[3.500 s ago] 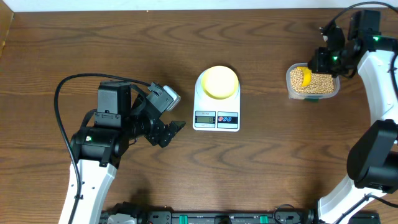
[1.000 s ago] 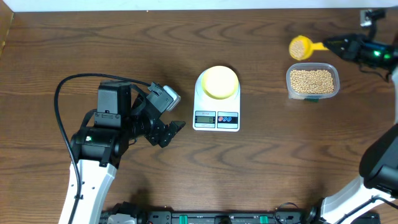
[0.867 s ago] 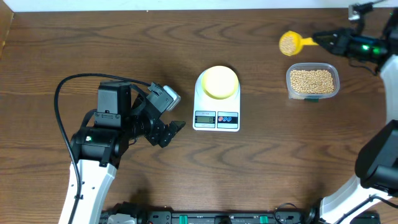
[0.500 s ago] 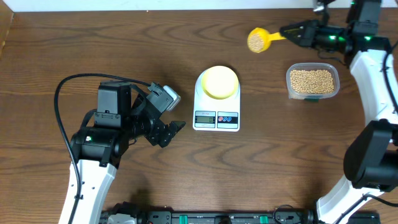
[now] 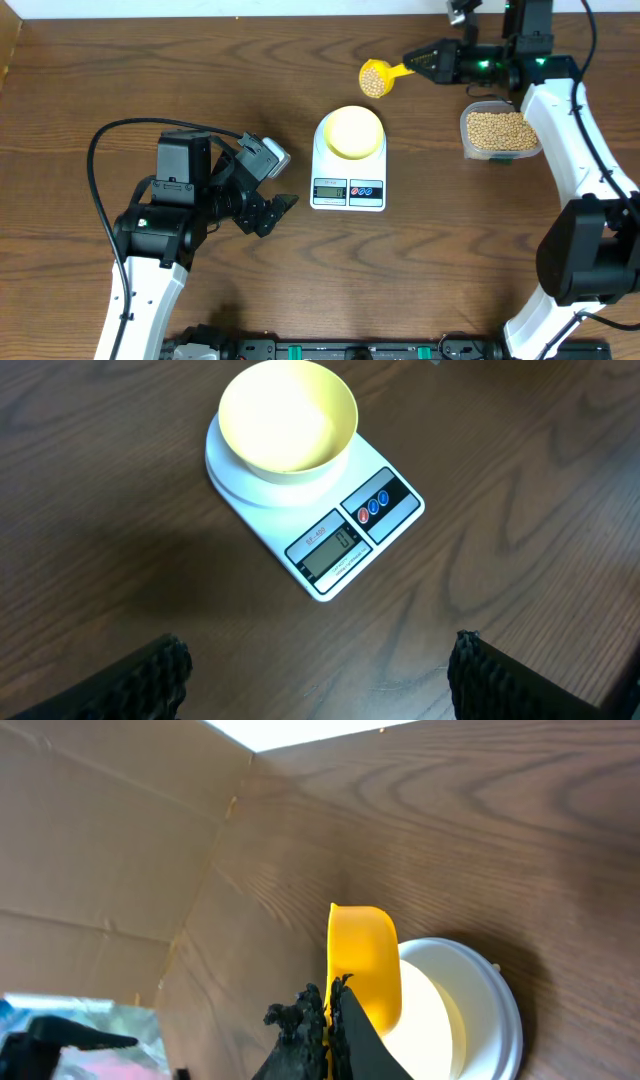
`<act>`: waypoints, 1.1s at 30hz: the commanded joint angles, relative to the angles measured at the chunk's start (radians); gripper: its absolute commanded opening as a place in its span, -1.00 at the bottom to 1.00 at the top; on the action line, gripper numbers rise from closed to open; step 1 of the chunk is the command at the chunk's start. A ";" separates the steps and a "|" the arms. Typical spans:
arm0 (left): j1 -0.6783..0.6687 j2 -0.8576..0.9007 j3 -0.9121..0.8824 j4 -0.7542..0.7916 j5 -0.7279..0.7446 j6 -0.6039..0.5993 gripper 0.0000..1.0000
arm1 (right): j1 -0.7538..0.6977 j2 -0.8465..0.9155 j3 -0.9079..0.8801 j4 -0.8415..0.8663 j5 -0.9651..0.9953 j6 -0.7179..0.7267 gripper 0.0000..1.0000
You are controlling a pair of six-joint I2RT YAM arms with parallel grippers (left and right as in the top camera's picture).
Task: Scoop item into bowl and weigh 50g on scale
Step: 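Carry the filled scoop left over the bowl on the scale, then tip the scoop to pour soybeans into the yellow bowl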
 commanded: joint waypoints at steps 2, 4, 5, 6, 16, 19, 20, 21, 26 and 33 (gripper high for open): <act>0.004 0.000 -0.004 -0.001 -0.002 0.013 0.69 | 0.033 0.002 -0.004 -0.004 0.038 -0.080 -0.97; 0.004 0.000 -0.004 -0.001 -0.002 0.013 0.69 | 0.043 0.002 -0.004 -0.009 0.042 -0.117 -0.97; 0.004 0.000 -0.004 -0.001 -0.002 0.013 0.69 | 0.048 0.002 -0.004 -0.013 0.042 -0.147 -0.97; 0.004 0.000 -0.004 -0.001 -0.002 0.013 0.69 | 0.052 0.002 -0.004 -0.019 0.041 -0.175 -0.97; 0.004 0.000 -0.004 -0.001 -0.002 0.013 0.69 | 0.076 0.002 -0.004 -0.080 0.042 -0.371 -0.97; 0.004 0.000 -0.004 -0.001 -0.002 0.013 0.69 | 0.081 0.002 -0.004 -0.107 0.042 -0.448 -0.97; 0.004 0.000 -0.004 -0.001 -0.002 0.013 0.69 | 0.084 0.002 -0.004 -0.119 0.042 -0.484 -0.97; 0.004 0.000 -0.004 -0.001 -0.002 0.013 0.69 | 0.087 0.002 -0.004 -0.131 0.043 -0.519 -0.97; 0.004 0.000 -0.004 -0.001 -0.002 0.013 0.69 | 0.104 0.002 -0.004 -0.143 0.105 -0.567 -0.97; 0.004 0.000 -0.004 -0.001 -0.002 0.013 0.69 | 0.128 0.002 -0.004 -0.143 0.223 -0.582 -0.97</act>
